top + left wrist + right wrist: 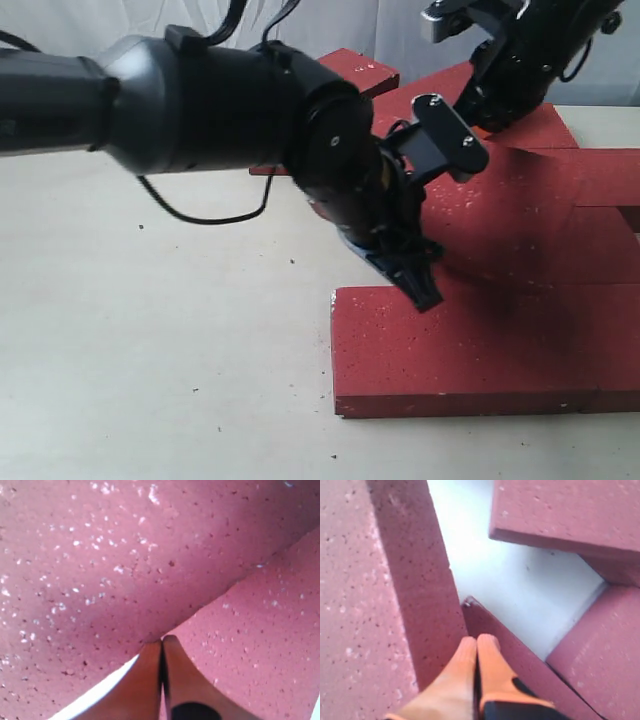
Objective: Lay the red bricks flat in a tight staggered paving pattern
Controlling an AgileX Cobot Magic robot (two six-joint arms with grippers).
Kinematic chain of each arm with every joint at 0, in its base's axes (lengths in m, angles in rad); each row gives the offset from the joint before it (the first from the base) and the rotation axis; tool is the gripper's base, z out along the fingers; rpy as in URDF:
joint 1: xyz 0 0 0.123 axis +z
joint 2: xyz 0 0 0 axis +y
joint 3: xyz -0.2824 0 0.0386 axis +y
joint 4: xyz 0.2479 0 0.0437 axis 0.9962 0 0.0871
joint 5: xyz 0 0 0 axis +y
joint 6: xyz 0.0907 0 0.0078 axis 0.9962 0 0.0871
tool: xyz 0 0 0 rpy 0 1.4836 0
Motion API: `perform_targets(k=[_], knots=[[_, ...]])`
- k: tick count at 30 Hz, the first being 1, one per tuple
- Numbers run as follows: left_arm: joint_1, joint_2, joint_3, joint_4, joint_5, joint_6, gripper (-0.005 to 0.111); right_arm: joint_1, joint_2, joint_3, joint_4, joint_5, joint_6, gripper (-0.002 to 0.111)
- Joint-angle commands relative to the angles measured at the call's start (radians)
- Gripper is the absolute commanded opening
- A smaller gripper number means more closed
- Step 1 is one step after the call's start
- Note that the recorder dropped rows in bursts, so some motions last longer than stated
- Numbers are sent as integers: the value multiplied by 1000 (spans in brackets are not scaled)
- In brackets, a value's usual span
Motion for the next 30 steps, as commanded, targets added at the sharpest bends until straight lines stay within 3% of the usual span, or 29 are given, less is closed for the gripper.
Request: perform_targets(k=[1,8,14,24,30], knots=[[1,-102,142,69,-131,-97,0,100,61,1,41,-14,12,-1],[62,-178,306,43,-196,-120,0,213,139,-23,43,-140,32,-1],[74,-207,431,36,-294,-123,0,280,208,-102,43,-142,46,-1],[198,-248,510,52,-302,-142,0,314,290,-149,29,-192,66,-1],[223,-250,530,57,-300,-142,0,312,290,-149,-38,-224,79,-1]])
